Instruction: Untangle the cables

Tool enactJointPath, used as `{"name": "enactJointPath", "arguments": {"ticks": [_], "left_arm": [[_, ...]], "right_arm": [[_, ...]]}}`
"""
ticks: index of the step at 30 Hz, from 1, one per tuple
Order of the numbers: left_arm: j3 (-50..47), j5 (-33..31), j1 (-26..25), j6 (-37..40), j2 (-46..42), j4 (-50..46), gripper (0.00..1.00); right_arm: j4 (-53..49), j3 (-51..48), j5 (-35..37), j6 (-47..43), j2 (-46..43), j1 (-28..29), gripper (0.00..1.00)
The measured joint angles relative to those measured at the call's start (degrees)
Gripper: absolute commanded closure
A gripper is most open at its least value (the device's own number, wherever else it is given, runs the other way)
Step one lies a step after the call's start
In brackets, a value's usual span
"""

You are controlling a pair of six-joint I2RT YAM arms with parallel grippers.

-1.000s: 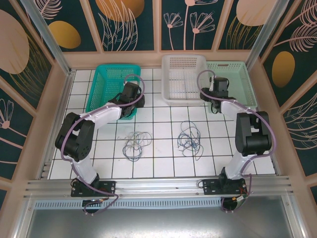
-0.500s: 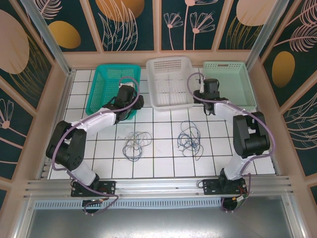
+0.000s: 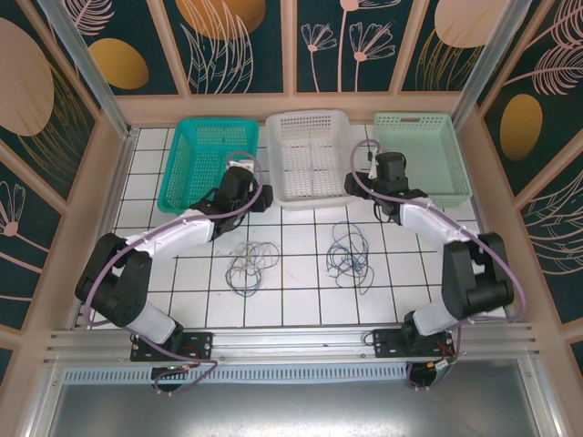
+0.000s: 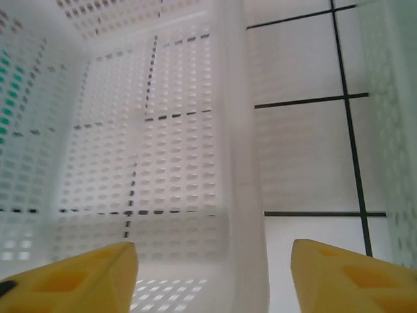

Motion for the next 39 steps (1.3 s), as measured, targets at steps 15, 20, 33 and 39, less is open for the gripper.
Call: {"name": "enactJointPath", "arguments": {"ticks": [15, 20, 33, 39], "left_arm": [[4.2, 14.7, -15.2, 13.6, 6.6, 4.0, 0.37], [11.0, 17.4, -18.4, 16.9, 15.3, 3.5, 0.38], [21.9, 20.2, -19.4, 24.5, 27.4, -1.4, 0.42], [24.9, 20.4, -19.7, 25.6, 30.7, -2.8, 0.46]], "right_arm": [[1.1, -18.4, -6.6, 6.5, -21.4, -11.5, 0.28], [2.3, -20.7, -9.1, 7.8, -22.8, -12.2, 0.28], [5.6, -23.5, -12.6, 9.9, -24.0, -15.2, 0.27], [6.1, -24.1, -13.0, 10.1, -24.0, -15.7, 0.27]]}}
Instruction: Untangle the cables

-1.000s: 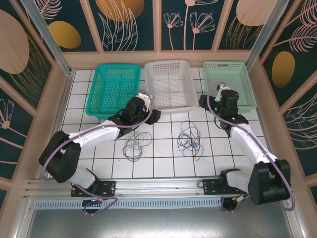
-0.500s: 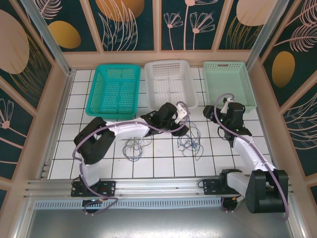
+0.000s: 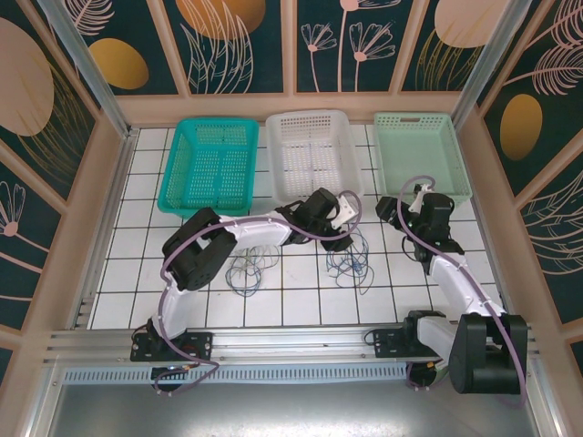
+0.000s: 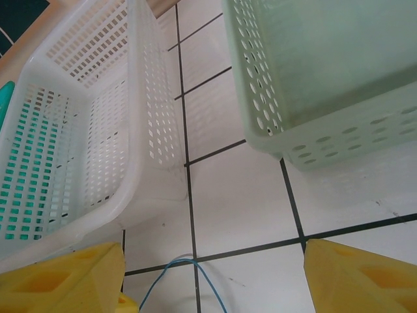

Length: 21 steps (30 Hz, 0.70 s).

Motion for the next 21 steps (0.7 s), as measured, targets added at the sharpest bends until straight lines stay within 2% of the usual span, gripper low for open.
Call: {"name": "enactJointPath", "arguments": {"ticks": [4, 8, 11, 13, 17, 19, 21], "left_arm": [[1.2, -0.2, -0.2, 0.1, 1.1, -0.7, 0.48], [3.0, -0.4, -0.2, 0.2, 2.4, -0.9, 0.57], [3.2, -0.7, -0.2, 0.2, 2.9, -0.9, 0.61], [3.2, -0.8, -0.2, 0.2, 3.1, -0.9, 0.67], [3.2, -1.2, -0.3, 0.0, 3.4, -0.9, 0.90], [3.2, -1.4, -0.3, 0.0, 3.4, -0.9, 0.97], [3.1, -1.7, -0.3, -0.3, 3.4, -0.7, 0.99]], "right_arm": [[0.4, 0.0, 0.0, 0.0, 0.0, -0.1, 0.27], [0.6, -0.1, -0.1, 0.0, 0.0, -0.1, 0.27], [0.6, -0.4, -0.1, 0.0, 0.0, -0.1, 0.27], [0.6, -0.6, -0.2, 0.0, 0.0, -0.1, 0.26], [1.0, -0.6, -1.8, 0.0, 0.0, -0.1, 0.26], [1.3, -0.6, -2.8, 0.0, 0.0, -0.1, 0.25], [1.9, -0.8, -3.5, 0.0, -0.2, 0.0, 0.24]]}}
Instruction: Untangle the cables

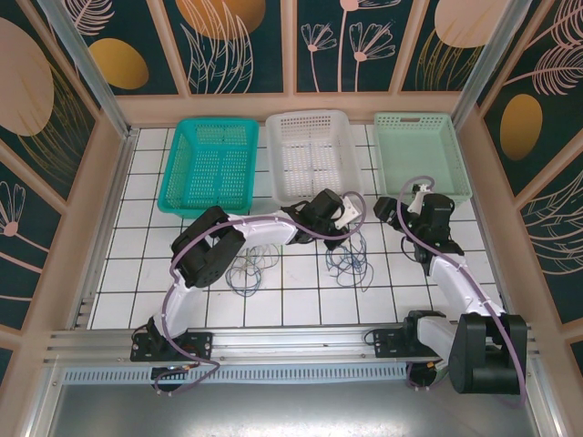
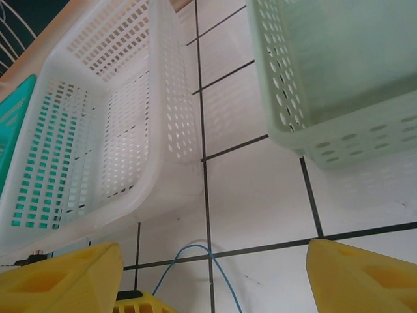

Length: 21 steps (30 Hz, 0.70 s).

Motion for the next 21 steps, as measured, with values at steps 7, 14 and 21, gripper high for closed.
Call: {"name": "enactJointPath", "arguments": {"ticks": [7, 14, 21], "left_arm": [[-4.3, -3.1, 0.0, -2.7, -5.0, 1.2, 1.00], [-7.8, -5.1, 0.0, -7.9, -13.0, 5.1, 1.00], [-10.1, -5.6, 0.0, -11.6, -15.9, 7.6, 1.00]], "right_arm": [[1.2, -3.4, -0.5, 0.0, -4.3, 3.0, 0.23], [2.5, -6.3, -0.5, 0.0, -6.6, 7.8, 0.23], [4.3, -8.5, -0.4, 0.0, -6.6, 12.5, 0.22]]}}
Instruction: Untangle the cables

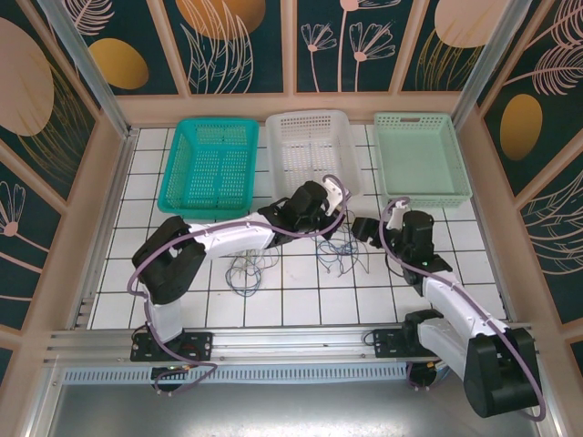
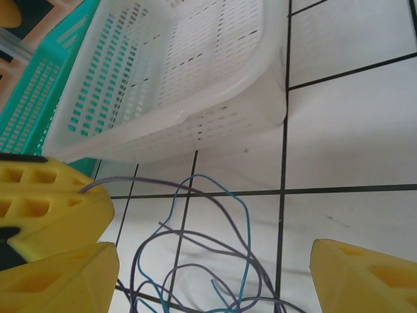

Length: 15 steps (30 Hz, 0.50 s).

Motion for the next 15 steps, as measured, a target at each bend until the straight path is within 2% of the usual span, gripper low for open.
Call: {"name": "enactJointPath", "arguments": {"ticks": [6, 15], "left_arm": [[0.0, 0.0, 0.0, -2.4, -0.2, 0.6, 1.00], [0.0, 0.1, 0.0, -4.4, -3.9, 3.1, 1.00]], "right_arm": [[2.2, -0.3, 0.1, 0.0, 0.0, 2.8, 0.20], [4.3, -1.1, 1.5, 0.0, 3.4, 4.0, 0.23]]}}
